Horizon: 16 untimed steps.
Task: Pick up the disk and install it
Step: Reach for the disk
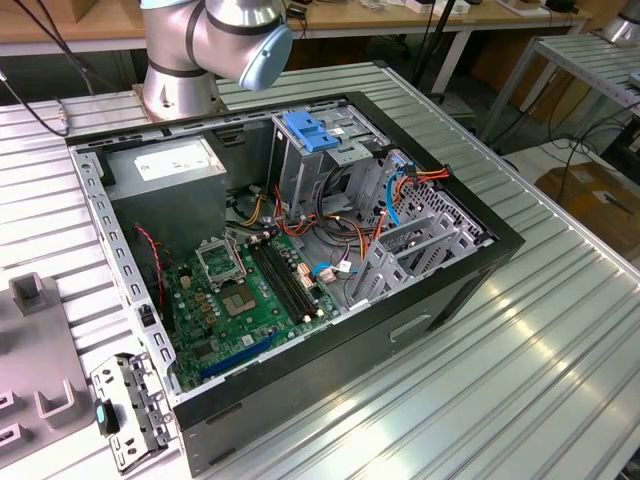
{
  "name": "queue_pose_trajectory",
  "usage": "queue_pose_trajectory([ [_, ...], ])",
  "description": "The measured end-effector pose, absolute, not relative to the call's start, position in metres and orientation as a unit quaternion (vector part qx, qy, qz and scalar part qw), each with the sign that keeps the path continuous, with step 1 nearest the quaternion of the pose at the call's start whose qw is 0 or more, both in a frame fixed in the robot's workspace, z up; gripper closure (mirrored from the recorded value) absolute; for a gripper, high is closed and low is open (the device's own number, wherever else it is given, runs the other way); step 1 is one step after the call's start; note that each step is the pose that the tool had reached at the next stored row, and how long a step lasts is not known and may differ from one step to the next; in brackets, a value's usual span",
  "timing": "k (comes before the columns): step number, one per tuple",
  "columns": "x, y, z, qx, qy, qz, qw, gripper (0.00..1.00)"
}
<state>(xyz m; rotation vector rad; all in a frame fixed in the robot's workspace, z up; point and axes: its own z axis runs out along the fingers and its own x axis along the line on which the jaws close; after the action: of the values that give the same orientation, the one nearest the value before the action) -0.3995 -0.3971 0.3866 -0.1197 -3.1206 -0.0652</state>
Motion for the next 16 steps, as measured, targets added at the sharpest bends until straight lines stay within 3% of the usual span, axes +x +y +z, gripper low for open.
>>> queue_pose_trajectory([
  [16,-0.435,-0.395,0.385,-0.038,-0.999,-0.021,0.010,0.89],
])
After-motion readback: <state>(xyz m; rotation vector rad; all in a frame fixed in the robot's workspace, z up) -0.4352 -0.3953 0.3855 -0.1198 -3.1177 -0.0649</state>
